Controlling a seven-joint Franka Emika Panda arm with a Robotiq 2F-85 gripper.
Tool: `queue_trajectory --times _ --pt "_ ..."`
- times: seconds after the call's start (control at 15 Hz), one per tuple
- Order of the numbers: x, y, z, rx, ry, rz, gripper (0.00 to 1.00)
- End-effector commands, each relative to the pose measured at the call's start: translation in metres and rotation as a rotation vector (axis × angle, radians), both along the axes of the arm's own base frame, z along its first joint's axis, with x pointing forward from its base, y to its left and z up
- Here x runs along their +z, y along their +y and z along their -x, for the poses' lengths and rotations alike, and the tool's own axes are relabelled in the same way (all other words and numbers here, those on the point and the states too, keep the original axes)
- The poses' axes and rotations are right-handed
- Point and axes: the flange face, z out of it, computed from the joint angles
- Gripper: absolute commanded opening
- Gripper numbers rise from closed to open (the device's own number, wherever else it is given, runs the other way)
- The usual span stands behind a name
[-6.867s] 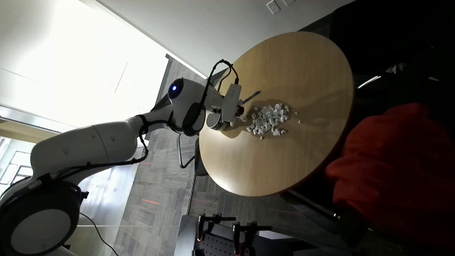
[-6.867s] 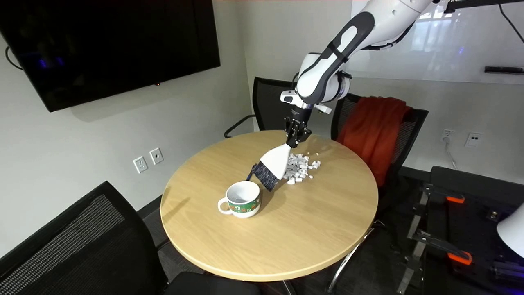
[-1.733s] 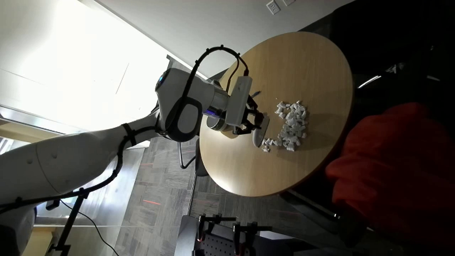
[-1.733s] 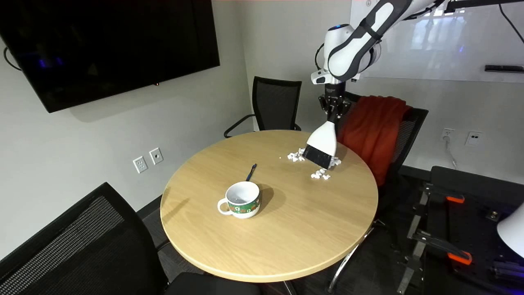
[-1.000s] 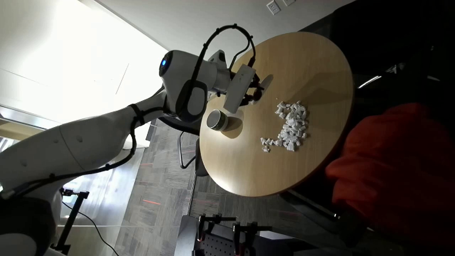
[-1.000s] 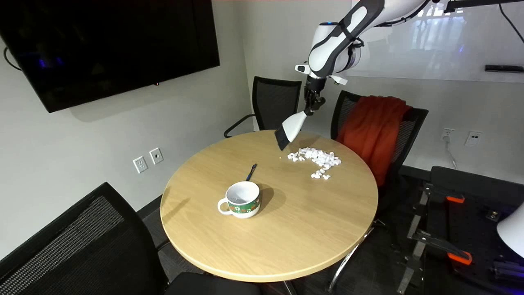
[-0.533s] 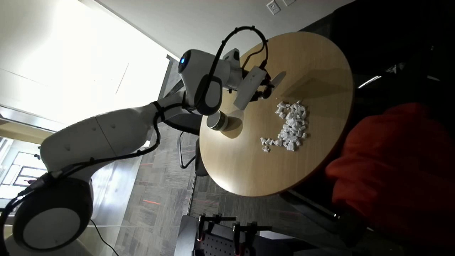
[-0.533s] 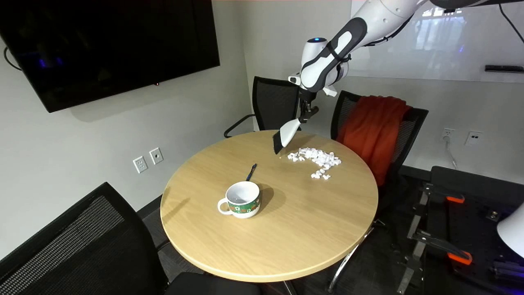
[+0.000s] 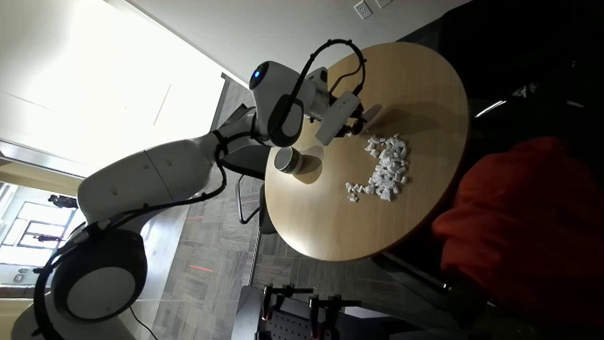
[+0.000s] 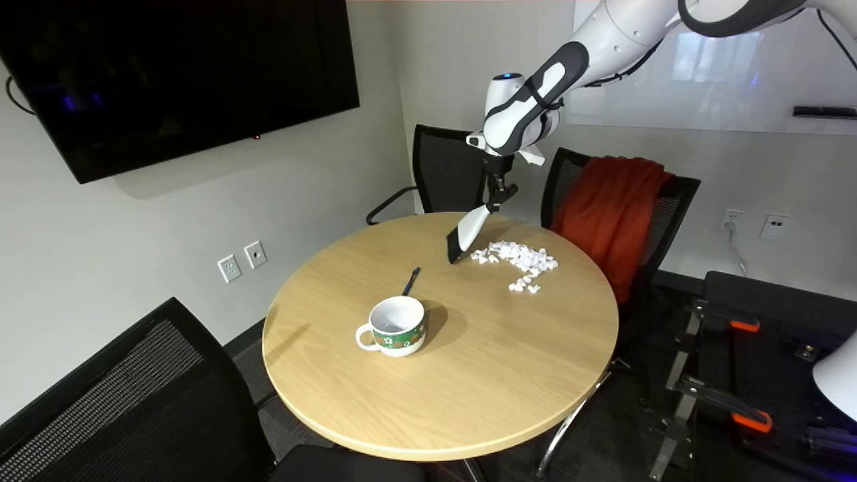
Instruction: Use the brush to sweep the contents on the table
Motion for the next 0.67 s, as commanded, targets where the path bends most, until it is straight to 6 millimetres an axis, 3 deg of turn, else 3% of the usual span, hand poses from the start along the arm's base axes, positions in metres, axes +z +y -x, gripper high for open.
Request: queue_trajectory --times 0.0,0.6 --pt "0.011 -0.009 -0.002 -0.021 0.028 -0.006 0.12" --pt "0.008 -0.030 0.018 -0.035 0.107 -0.012 0.12"
